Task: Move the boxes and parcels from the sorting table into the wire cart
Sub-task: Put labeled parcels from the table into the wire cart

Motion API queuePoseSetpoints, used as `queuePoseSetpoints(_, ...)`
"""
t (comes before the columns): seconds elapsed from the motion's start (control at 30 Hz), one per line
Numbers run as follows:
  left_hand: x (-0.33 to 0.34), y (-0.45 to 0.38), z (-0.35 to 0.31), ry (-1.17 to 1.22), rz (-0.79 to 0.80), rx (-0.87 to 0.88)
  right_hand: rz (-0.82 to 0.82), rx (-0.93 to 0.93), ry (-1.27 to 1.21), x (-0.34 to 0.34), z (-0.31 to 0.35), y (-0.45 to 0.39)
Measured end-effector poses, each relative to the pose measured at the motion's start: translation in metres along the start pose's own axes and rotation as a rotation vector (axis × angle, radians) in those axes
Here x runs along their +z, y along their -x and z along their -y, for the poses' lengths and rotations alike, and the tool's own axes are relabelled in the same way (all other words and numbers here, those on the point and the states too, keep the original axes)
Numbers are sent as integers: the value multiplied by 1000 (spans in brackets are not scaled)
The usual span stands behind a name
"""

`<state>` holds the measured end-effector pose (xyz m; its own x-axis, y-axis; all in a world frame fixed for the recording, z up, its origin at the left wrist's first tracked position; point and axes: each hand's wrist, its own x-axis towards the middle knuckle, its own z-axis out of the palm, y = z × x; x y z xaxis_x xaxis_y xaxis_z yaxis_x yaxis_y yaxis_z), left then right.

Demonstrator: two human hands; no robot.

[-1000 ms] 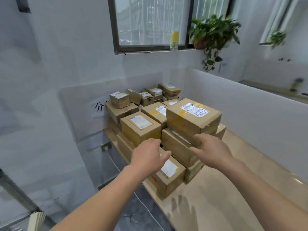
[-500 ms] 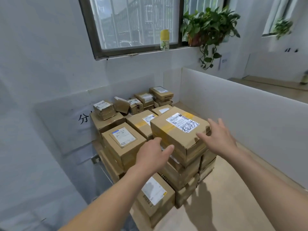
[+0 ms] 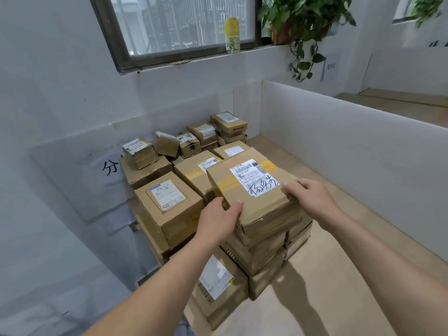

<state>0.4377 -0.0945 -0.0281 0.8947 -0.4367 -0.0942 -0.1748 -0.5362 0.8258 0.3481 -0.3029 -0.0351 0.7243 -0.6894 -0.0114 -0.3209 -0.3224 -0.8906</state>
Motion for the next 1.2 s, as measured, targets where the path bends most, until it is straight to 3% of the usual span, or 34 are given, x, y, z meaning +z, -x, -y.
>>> queuePoseSetpoints(0.4,-8,38,8,112,76,79,-135,-41,-95,3,-4,82)
queuePoseSetpoints(0.8,-32,159,60,162,243,222,-335,38,-158,10,-18,247)
queuePoseSetpoints(1.03,-26,217,107,92,312,223,-211,163,-77,22,-55,305)
queuePoseSetpoints(1.2,-6,238,145,76,331,94,-133,258,-67,39,-97,317)
